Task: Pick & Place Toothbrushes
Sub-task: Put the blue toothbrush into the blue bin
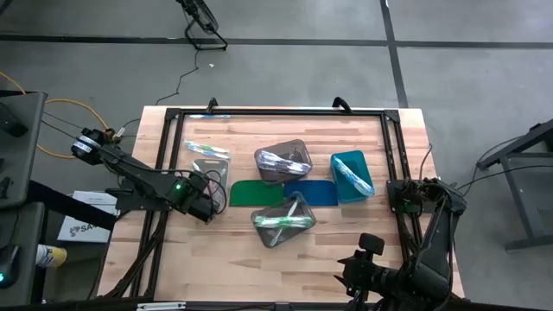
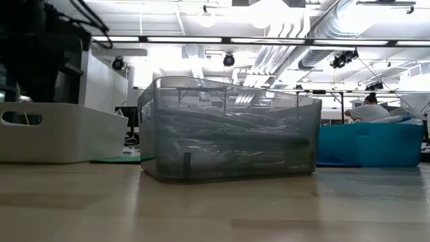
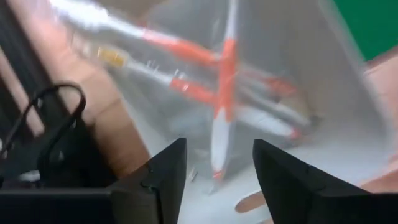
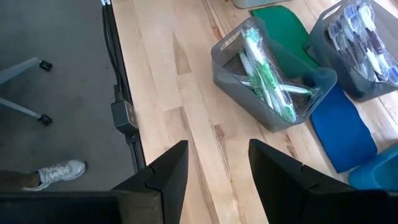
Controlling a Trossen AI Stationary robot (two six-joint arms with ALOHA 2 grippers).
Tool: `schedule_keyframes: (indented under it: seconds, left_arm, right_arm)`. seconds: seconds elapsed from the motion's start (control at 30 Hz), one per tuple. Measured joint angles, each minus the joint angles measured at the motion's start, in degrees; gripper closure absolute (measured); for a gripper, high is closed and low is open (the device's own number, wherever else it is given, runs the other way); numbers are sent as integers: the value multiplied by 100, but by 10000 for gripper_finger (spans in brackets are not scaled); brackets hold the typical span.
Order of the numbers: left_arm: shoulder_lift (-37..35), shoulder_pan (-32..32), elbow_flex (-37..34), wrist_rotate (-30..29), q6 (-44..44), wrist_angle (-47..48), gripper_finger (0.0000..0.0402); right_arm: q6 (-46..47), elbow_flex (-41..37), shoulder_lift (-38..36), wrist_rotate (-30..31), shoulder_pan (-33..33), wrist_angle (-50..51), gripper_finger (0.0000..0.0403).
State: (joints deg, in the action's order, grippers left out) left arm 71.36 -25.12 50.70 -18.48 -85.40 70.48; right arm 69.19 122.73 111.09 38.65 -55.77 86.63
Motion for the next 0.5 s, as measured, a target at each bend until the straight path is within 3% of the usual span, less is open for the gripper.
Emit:
schedule_keyframes:
  seconds: [0.27, 0.5]
  left_arm:
    - [-369, 262, 492, -491, 1103, 273, 220]
    - [-492, 1336, 860, -274, 3584, 184, 220]
  right_arm:
    - [435, 0, 0, 344, 20, 331, 241]
    - [143, -2, -35, 486, 478, 337, 241]
